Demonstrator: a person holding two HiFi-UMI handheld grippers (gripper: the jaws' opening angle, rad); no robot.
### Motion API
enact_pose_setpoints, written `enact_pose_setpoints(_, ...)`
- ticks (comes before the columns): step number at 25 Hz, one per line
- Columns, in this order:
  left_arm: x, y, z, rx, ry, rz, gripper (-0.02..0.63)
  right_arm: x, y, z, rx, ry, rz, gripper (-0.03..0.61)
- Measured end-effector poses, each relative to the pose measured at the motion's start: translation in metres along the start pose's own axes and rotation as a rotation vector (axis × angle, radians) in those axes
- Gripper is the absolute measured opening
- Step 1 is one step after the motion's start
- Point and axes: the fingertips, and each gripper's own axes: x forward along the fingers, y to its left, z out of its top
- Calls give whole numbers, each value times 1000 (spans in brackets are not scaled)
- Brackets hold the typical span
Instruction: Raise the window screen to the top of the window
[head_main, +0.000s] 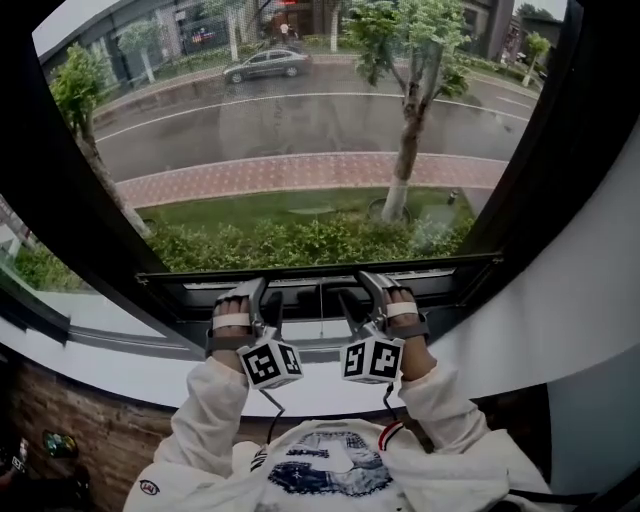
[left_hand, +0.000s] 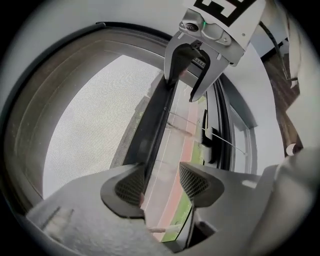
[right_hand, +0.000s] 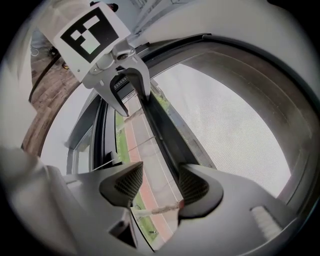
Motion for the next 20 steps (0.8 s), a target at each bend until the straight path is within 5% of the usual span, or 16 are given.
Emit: enact_pose_setpoints(20,-17,54,21,29,-53,116,219,-12,-53,27,-11,-58,-123,233)
